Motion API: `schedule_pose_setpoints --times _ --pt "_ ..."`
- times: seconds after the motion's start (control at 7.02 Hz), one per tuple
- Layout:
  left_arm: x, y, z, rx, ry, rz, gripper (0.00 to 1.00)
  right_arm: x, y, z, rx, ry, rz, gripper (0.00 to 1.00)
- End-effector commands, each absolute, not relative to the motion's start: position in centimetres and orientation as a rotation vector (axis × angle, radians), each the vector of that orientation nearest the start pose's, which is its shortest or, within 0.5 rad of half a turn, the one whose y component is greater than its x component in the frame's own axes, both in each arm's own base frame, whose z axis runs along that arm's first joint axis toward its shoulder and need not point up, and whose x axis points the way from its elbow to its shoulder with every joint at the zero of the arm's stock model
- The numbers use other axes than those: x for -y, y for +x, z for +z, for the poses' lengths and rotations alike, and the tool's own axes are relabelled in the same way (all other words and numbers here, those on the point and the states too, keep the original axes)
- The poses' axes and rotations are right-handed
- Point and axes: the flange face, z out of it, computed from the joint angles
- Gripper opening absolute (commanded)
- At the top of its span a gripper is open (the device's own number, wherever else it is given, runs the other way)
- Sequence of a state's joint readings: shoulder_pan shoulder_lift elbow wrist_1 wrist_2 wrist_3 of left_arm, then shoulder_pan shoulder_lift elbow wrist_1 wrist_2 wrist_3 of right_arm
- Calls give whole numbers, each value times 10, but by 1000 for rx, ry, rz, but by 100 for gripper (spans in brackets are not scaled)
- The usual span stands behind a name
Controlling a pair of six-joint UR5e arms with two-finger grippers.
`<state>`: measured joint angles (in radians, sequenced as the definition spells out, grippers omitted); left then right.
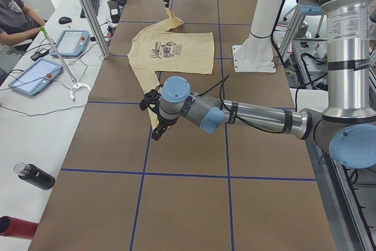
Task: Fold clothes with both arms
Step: 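Lift the sleeve with the right gripper and fold it across the shirt body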
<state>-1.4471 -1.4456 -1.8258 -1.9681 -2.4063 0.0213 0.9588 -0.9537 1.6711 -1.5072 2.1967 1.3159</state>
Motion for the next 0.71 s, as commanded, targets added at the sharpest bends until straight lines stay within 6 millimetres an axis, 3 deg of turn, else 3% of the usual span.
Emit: schedule_pose_setpoints --times 0.0,0.14,0.29,0.43,0.57 --pt "460 -2 546 -843 447 353 99 625 -446 103 949 18 454 0" --pt "460 -2 546 -844 445 351 99 627 -501 86 1001 131 419 0" --pt "461 -2 546 -842 445 350 99 637 -540 82 1017 170 405 0" --pt "461 -2 546 -844 445 351 99 637 -561 72 1003 164 393 0" --pt "461 -2 545 -843 447 353 99 625 -578 54 1009 183 381 0"
